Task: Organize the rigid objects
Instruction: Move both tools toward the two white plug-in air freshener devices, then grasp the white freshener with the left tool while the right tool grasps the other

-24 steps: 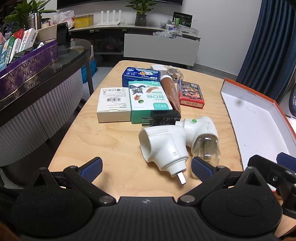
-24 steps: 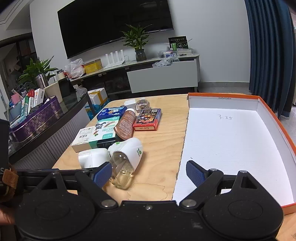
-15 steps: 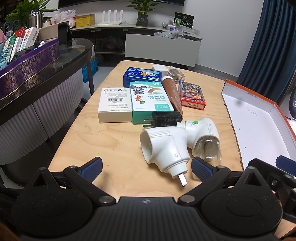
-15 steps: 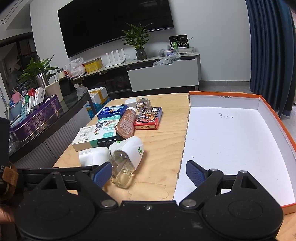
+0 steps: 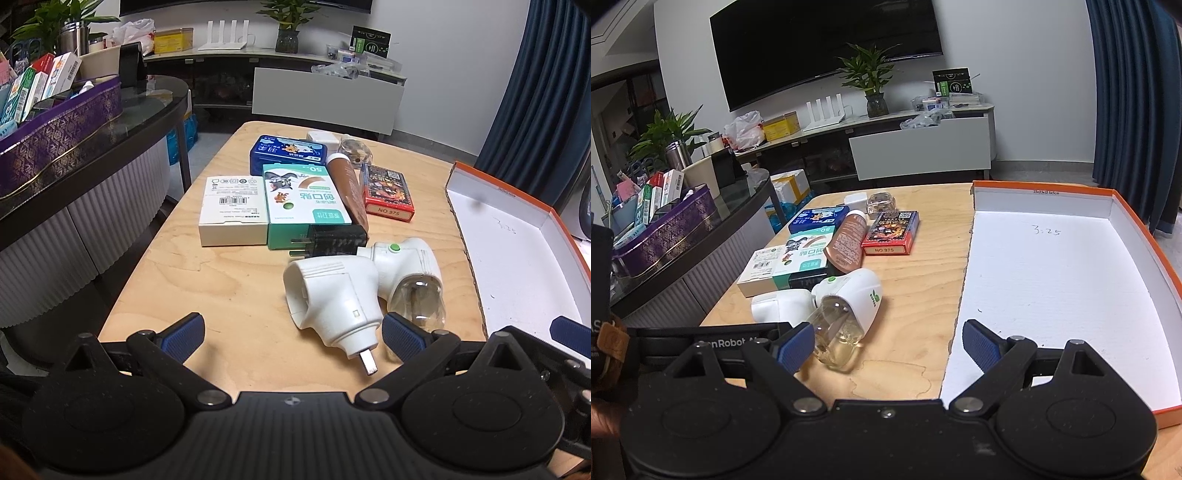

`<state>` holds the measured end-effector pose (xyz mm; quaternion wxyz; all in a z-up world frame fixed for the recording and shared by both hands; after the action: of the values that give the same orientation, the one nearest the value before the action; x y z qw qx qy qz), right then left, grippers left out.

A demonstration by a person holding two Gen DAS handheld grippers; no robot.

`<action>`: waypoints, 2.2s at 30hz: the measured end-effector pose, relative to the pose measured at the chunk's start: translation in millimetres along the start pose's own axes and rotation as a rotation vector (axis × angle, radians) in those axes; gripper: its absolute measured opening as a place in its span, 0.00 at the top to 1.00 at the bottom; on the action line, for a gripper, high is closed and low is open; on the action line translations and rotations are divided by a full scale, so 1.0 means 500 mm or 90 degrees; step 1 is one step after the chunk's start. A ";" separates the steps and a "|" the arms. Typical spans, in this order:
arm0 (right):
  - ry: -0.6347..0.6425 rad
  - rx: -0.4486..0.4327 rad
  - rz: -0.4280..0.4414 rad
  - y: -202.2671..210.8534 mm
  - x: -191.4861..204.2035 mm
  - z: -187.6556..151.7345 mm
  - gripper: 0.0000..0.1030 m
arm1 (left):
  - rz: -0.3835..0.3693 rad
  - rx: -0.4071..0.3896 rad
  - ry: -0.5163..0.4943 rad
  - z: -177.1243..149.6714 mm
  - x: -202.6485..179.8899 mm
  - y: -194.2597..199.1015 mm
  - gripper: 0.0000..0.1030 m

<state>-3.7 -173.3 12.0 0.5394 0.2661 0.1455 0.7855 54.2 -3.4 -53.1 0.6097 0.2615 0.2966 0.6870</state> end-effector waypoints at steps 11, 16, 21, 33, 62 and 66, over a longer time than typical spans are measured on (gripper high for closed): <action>0.005 -0.005 0.002 -0.001 0.001 0.001 0.01 | -0.001 0.001 0.004 0.003 0.001 -0.003 0.00; 0.015 -0.009 -0.001 -0.003 0.000 0.000 0.01 | -0.002 0.004 0.005 0.003 0.001 -0.005 0.00; 0.035 0.002 -0.015 -0.007 -0.001 -0.002 0.01 | -0.002 0.004 0.007 0.002 0.001 -0.007 0.00; 0.025 0.008 -0.015 -0.008 -0.004 -0.005 0.01 | -0.012 0.013 0.021 0.013 -0.012 -0.036 0.00; 0.041 0.054 -0.021 -0.069 0.008 0.021 0.01 | -0.050 -0.035 -0.030 0.025 -0.001 -0.080 0.33; 0.045 0.070 -0.018 -0.092 0.020 0.025 0.01 | -0.047 -0.043 -0.017 0.023 0.025 -0.049 0.34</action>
<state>36.0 -147.8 1.0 0.5299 0.2653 0.2111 0.7774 77.7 11.8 -63.2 0.6469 0.2385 0.2743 0.6704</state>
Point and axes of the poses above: each gripper's, at about its wrist camera, not at the fingertips, and y roughly against the way its jaws point, x to its left, z to its top, the point moved 5 cm from there along -y, roughly the way its jaws point, and after that the axes turned 7 degrees about z, right-handed, at the moved point
